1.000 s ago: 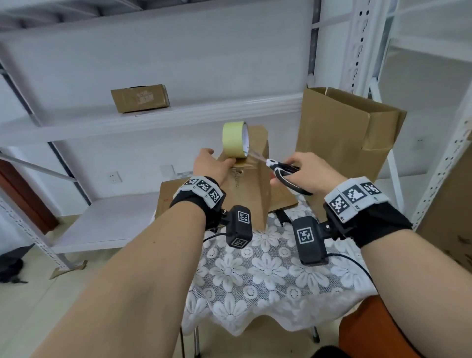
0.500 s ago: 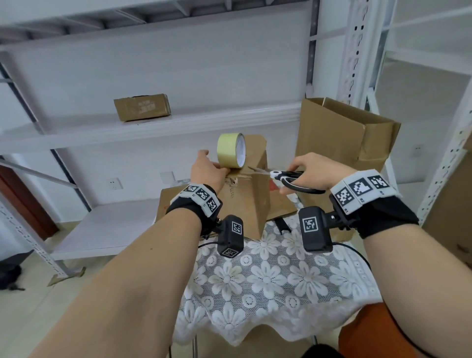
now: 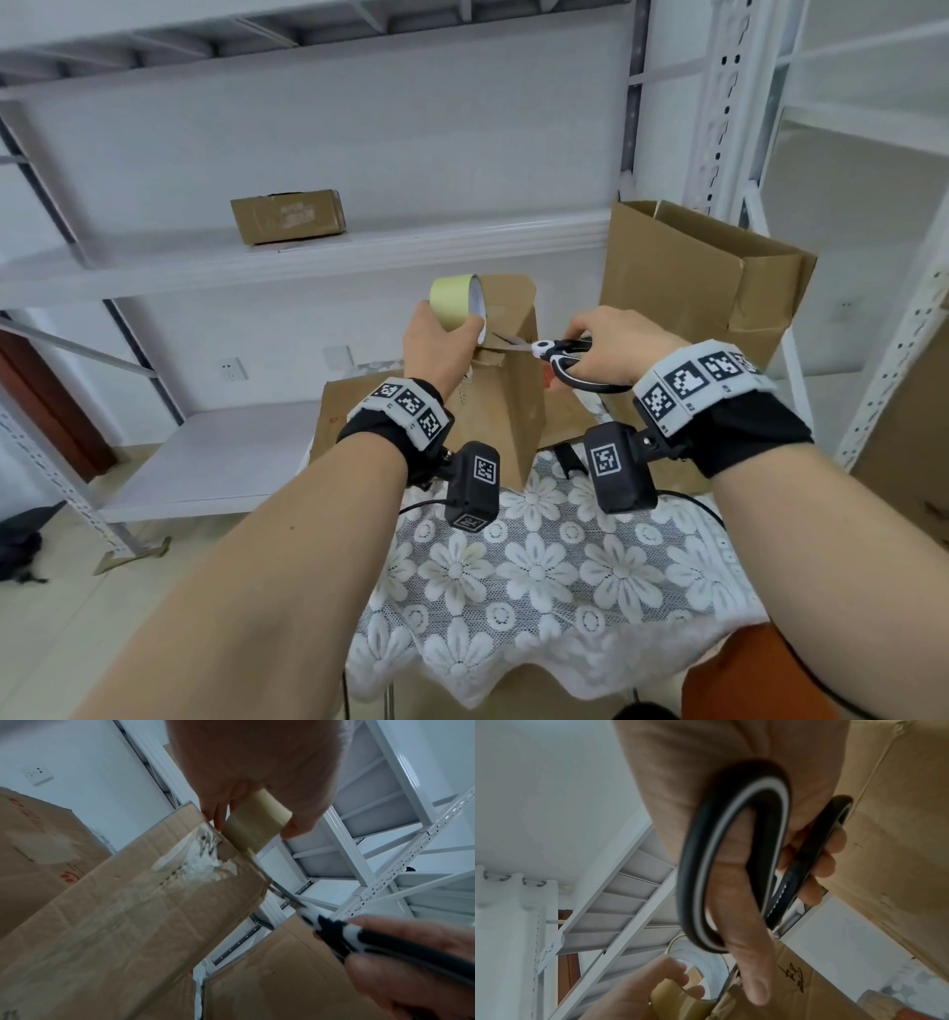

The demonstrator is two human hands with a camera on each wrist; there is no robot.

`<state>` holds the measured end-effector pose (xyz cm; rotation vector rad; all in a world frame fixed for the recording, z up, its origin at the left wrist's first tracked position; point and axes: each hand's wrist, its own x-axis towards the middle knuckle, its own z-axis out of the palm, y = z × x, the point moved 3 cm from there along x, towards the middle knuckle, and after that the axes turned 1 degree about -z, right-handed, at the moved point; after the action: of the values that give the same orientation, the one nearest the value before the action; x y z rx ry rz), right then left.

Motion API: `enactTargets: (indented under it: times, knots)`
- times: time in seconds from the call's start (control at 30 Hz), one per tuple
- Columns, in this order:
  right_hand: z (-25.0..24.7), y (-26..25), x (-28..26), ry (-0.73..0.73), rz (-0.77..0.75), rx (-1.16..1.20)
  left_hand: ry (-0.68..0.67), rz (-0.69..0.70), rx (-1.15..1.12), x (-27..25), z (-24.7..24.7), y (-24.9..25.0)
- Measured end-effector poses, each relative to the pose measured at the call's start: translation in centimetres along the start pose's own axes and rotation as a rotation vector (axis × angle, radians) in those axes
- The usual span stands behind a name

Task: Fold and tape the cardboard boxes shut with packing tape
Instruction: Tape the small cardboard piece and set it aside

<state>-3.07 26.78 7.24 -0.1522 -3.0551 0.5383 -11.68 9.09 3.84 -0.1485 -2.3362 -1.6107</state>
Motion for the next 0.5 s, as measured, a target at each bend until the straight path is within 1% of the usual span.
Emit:
enactTargets:
  times: [0.13,0.23,0.4,0.5]
  knots:
    - [0.3,-0.7,0.4,-0.028,-0.035,-0.037,0.062,-0.012,-0.042,-0.3,-0.1,-0.6]
    - [0.5,-1.3,0.8,-0.032,-0.062,-0.067,0.101,-0.032,-0.007,-0.2,-0.4,-0.8]
    - [0.7,-2.1,1.4,-0.023,-0.089,-0.121,0.063,-0.005,0.016,-0.8,-0.2,-0.5]
    - [1.4,-2.3,1.9,-0.012,-0.105,-0.086,0.055,0.002,0.034,-1.2,0.0,-0.5]
